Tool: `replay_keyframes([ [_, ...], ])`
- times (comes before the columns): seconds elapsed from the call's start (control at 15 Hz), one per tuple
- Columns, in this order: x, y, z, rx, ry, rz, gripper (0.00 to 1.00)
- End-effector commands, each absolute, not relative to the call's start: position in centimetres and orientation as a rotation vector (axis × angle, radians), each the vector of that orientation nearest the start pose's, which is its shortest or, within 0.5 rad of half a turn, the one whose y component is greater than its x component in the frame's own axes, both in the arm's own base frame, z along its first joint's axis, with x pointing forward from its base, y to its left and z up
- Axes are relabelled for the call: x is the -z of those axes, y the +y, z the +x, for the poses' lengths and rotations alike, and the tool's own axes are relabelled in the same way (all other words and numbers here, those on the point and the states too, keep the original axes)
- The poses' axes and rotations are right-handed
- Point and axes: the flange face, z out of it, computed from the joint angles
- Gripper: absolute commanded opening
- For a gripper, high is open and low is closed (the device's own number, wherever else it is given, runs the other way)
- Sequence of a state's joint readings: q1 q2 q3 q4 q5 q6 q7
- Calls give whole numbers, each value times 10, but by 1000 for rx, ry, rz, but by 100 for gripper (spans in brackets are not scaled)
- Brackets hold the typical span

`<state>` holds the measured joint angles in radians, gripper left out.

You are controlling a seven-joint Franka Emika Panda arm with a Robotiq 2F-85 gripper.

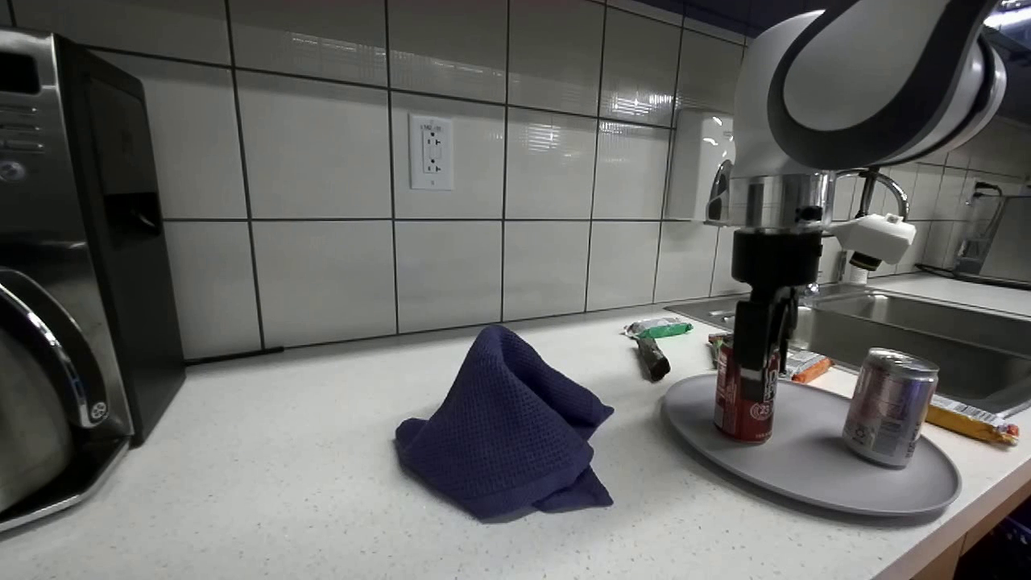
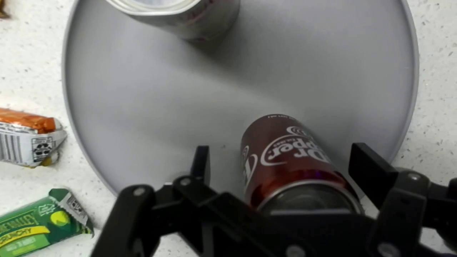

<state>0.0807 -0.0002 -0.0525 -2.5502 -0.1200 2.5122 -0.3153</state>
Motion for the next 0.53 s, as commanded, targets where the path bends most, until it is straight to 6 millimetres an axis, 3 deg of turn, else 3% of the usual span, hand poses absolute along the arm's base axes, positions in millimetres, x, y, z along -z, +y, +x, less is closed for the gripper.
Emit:
replay_keyframes([
  [0.0, -267, 18, 453, -59, -707, -3131, 100],
  [0.47, -263, 19, 460, -38, -710, -3141, 100],
])
